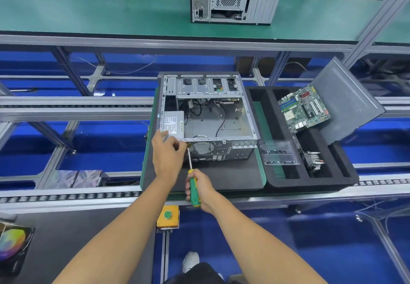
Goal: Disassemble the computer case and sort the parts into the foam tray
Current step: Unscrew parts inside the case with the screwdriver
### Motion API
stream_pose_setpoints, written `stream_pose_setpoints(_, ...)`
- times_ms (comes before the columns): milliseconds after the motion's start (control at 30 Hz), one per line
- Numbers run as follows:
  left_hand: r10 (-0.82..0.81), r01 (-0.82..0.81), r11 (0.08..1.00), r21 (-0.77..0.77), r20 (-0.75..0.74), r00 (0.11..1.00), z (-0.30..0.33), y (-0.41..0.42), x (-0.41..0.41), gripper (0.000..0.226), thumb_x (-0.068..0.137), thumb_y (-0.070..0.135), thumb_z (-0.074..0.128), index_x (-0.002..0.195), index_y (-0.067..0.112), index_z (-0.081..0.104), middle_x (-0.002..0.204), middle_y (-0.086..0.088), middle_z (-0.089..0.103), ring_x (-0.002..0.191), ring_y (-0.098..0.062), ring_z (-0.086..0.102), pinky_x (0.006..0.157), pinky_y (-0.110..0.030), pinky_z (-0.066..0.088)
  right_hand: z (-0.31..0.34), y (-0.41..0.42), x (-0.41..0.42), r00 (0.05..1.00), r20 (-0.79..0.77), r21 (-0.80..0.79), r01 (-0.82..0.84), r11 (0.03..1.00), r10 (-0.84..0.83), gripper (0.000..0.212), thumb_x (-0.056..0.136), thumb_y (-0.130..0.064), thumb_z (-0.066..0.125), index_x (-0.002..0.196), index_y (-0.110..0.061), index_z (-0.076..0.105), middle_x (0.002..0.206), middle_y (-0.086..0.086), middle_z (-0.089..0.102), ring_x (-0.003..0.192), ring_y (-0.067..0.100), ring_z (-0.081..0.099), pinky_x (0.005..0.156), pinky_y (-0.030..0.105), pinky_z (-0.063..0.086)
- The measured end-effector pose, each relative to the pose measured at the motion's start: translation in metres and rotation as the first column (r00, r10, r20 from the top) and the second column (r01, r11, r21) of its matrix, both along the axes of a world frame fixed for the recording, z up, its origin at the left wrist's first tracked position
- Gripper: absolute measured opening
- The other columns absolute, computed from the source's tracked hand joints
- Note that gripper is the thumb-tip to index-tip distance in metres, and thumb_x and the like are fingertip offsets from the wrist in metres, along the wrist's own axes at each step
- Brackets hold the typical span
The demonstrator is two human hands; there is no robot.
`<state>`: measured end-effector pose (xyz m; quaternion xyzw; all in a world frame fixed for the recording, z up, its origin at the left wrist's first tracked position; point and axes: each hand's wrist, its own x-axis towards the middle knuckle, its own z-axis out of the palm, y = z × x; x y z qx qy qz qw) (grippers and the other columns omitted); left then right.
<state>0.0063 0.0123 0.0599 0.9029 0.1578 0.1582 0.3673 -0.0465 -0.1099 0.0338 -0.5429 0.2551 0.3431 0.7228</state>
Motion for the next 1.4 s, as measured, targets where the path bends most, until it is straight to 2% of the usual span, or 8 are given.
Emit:
stream_pose_setpoints(167,-0.039,0.027,0.976,0.216,0.051,0.998,-0.025,0.015,-0.021,0.016,0.094,0.033,0.066,0.082,0.025,0.060,0.134,-0.002,0.041,0.128,-0.029,0.032,0.102,-0.056,0.041,-0.006,-0.013,-0.002,0.999,-0.018,-0.024,0.034,0.999,-0.034,0.019,0.089,-0.021,0.050,0.072,-0.014,0.057,0.060,0.001,0.053,0.047,0.014,0.045,0.046,0.024,0.040)
stream_pose_setpoints(233,-0.071,0.067,0.961,0.268,0.005,0.997,-0.042,0.021,-0.033,0.015,0.094,0.034,0.067,0.084,0.026,0.060,0.130,-0.001,0.040,0.124,-0.030,0.033,0.099,-0.058,0.041,-0.008,-0.016,-0.001,0.999,-0.014,-0.054,0.036,0.998,-0.037,0.019,0.089,-0.021,0.050,0.073,-0.014,0.057,0.059,0.001,0.053,0.047,0.014,0.045,0.047,0.025,0.040)
stream_pose_setpoints(467,-0.123,0.190,0.876,0.444,-0.176,0.977,-0.084,0.033,-0.048,0.017,0.098,0.032,0.061,0.089,0.017,0.063,0.096,-0.004,0.054,0.092,-0.027,0.047,0.081,-0.043,0.038,-0.023,-0.016,0.002,0.998,-0.019,-0.177,0.052,0.983,-0.056,0.013,0.090,-0.021,0.052,0.081,-0.013,0.058,0.056,-0.001,0.056,0.045,0.014,0.049,0.047,0.025,0.045)
stream_pose_setpoints(767,-0.191,0.389,0.819,0.422,-0.438,0.878,-0.090,0.010,-0.029,0.023,0.103,0.041,0.045,0.103,0.021,0.057,0.104,0.000,0.067,0.105,-0.025,0.053,0.084,-0.039,0.040,-0.035,-0.028,0.004,1.000,0.003,-0.259,0.028,0.965,-0.029,0.008,0.094,-0.013,0.049,0.091,-0.012,0.057,0.072,0.005,0.061,0.054,0.015,0.053,0.049,0.026,0.049)
stream_pose_setpoints(1067,-0.312,0.505,0.787,0.354,-0.477,0.821,-0.091,-0.030,-0.012,0.020,0.103,0.040,0.049,0.108,0.022,0.055,0.108,-0.001,0.066,0.109,-0.025,0.055,0.084,-0.040,0.043,-0.041,-0.045,0.001,0.999,-0.048,-0.297,0.003,0.955,-0.018,0.006,0.094,-0.014,0.052,0.096,-0.011,0.056,0.080,0.007,0.061,0.061,0.017,0.054,0.050,0.027,0.049)
stream_pose_setpoints(1200,-0.270,0.486,0.780,0.394,-0.488,0.830,-0.091,-0.038,-0.006,0.021,0.102,0.042,0.051,0.115,0.026,0.057,0.114,0.001,0.066,0.115,-0.024,0.053,0.087,-0.038,0.042,-0.043,-0.043,0.005,0.998,-0.050,-0.295,0.006,0.955,-0.022,0.006,0.096,-0.014,0.051,0.098,-0.010,0.056,0.080,0.007,0.063,0.058,0.016,0.055,0.050,0.026,0.051)
stream_pose_setpoints(1300,-0.256,0.447,0.832,0.328,-0.488,0.834,-0.092,-0.037,-0.004,0.023,0.102,0.040,0.052,0.117,0.023,0.058,0.115,-0.003,0.065,0.117,-0.025,0.051,0.089,-0.040,0.044,-0.041,-0.041,0.009,0.999,-0.054,-0.286,-0.011,0.958,-0.004,0.006,0.096,-0.013,0.051,0.095,-0.009,0.055,0.083,0.008,0.064,0.061,0.016,0.057,0.052,0.028,0.053)
stream_pose_setpoints(1400,-0.260,0.316,0.944,0.096,-0.373,0.891,-0.091,-0.033,-0.008,0.032,0.107,0.043,0.044,0.104,0.017,0.062,0.100,-0.005,0.065,0.109,-0.024,0.051,0.081,-0.043,0.048,-0.043,-0.036,0.011,0.998,-0.054,-0.297,-0.055,0.953,0.041,0.005,0.098,-0.009,0.049,0.095,-0.009,0.053,0.092,0.011,0.064,0.070,0.018,0.058,0.060,0.032,0.056)
